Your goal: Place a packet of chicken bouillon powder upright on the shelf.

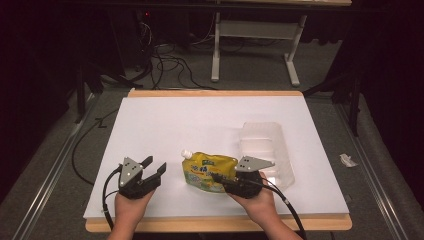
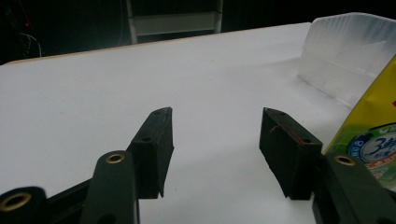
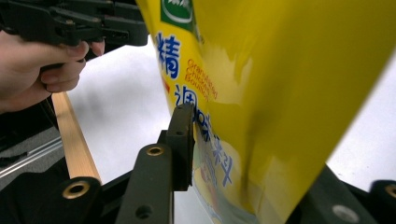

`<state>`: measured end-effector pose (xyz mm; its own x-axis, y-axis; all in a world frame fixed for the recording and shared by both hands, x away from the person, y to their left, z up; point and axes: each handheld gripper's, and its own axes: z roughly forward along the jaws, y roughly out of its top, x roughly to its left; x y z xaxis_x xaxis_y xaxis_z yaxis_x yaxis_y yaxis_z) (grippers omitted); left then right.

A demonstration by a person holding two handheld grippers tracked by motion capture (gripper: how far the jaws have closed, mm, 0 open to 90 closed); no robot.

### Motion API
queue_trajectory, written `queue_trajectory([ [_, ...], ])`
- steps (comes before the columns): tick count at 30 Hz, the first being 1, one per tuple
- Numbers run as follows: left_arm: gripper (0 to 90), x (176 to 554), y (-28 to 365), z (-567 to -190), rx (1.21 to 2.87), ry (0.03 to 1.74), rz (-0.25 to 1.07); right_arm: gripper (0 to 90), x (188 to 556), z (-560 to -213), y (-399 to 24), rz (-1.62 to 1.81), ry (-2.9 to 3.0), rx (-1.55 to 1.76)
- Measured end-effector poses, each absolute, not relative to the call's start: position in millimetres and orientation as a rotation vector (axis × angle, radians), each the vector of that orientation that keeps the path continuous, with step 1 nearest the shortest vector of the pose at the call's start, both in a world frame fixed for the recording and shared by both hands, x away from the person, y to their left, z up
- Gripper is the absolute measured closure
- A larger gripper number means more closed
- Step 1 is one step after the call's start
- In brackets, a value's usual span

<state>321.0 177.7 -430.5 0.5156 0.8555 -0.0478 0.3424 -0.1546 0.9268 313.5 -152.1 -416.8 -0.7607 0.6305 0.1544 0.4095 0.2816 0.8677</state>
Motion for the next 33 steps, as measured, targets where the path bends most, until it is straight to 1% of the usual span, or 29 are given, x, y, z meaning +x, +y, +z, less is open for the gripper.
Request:
queue_trajectory([
  [3, 44.4, 320.7, 177.4, -430.5, 1.726, 1.007, 0.625, 70.3, 313.3, -417.6, -151.6, 1.478, 2.341, 0.954],
  [9, 44.3, 321.6, 176.9, -431.6, 1.734, 1.000, 0.622, 75.7, 312.4, -419.7, -146.9, 1.473, 2.371, 0.909],
  [16, 43.3, 323.9, 175.7, -434.6, 1.750, 0.992, 0.601, 77.6, 313.1, -421.6, -148.3, 1.479, 2.363, 0.929],
  [18, 43.2, 324.1, 174.9, -435.1, 1.756, 0.986, 0.604, 79.4, 313.5, -421.4, -148.1, 1.485, 2.371, 0.915],
  [33, 43.1, 322.6, 174.3, -434.9, 1.767, 0.980, 0.613, 82.4, 315.1, -419.5, -147.6, 1.480, 2.378, 0.917],
])
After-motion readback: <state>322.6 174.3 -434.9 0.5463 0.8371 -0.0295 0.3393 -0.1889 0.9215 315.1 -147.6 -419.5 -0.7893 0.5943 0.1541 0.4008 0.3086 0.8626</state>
